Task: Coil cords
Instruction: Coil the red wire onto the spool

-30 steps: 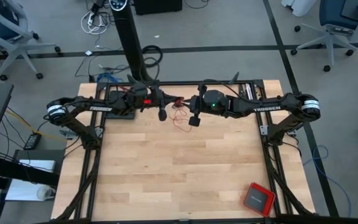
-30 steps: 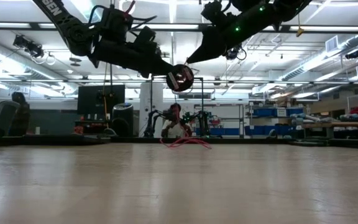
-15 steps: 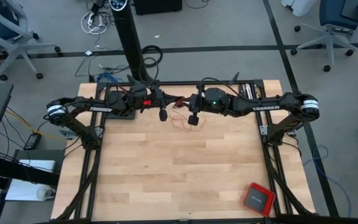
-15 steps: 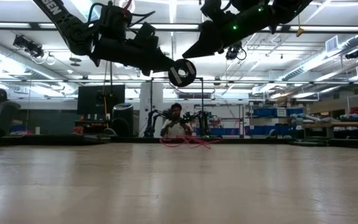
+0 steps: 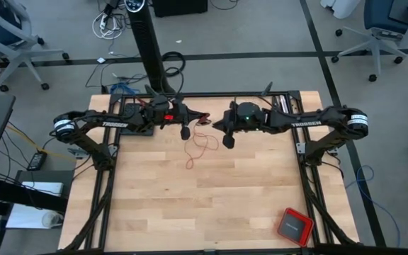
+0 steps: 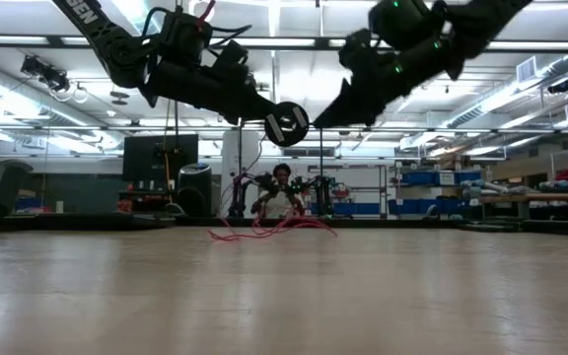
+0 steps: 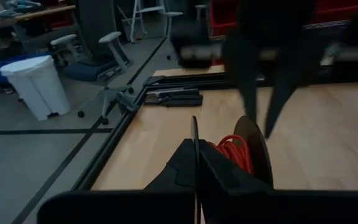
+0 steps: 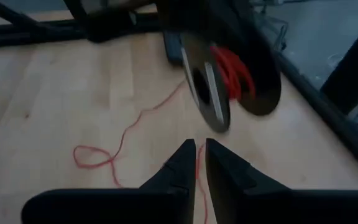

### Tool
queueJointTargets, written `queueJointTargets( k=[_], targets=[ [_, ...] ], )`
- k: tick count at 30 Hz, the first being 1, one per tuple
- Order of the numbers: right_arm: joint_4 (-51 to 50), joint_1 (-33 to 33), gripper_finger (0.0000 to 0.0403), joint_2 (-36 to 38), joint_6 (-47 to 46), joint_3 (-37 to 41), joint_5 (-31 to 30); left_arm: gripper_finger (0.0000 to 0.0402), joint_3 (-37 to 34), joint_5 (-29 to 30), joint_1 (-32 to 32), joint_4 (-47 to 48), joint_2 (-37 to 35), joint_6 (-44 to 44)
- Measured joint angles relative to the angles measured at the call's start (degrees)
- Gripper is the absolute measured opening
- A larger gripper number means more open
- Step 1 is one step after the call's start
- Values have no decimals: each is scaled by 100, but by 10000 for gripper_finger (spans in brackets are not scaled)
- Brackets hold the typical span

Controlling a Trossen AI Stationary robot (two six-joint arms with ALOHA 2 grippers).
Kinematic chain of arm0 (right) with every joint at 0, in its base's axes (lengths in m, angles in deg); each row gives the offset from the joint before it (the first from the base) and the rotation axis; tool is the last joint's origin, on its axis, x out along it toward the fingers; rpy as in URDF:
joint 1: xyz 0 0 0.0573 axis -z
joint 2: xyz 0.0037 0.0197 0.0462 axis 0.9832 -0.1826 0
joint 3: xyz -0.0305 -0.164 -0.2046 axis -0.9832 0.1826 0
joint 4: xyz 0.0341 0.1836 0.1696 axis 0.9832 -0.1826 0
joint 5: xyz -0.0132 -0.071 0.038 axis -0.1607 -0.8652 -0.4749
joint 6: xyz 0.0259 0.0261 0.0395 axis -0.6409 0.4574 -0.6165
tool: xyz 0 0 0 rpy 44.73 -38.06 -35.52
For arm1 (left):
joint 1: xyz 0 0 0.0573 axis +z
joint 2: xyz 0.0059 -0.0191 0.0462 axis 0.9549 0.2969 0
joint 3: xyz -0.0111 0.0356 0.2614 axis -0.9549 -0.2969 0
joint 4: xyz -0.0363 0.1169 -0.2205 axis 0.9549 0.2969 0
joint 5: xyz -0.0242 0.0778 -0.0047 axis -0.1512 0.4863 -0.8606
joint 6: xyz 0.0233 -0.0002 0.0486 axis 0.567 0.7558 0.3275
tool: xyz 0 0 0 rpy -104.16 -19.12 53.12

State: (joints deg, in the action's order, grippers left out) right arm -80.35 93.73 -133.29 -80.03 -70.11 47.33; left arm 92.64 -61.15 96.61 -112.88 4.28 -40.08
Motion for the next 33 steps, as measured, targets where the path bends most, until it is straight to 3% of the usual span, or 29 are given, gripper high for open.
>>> queueJointTargets(
  k=[4, 8, 15, 22, 33],
  targets=[
    [904, 181, 34, 11, -412, 624, 403, 6, 0, -32, 0, -124, 0, 26],
    [1790, 209, 37, -178, -656, 1042, 370, 6, 0, -38, 0, -471, 0, 18],
    [3319, 149, 45, -990, -1388, 1073, 614, 6, -1, -22, 0, -937, 0, -246],
    [4942, 176, 58, -1896, -2129, 992, 1083, 6, 0, 405, -2, -1368, 0, -714],
    [5111, 160, 87, -2654, -2015, 186, 1413, 6, -2, 528, -7, -1612, 0, -1034]
  ],
)
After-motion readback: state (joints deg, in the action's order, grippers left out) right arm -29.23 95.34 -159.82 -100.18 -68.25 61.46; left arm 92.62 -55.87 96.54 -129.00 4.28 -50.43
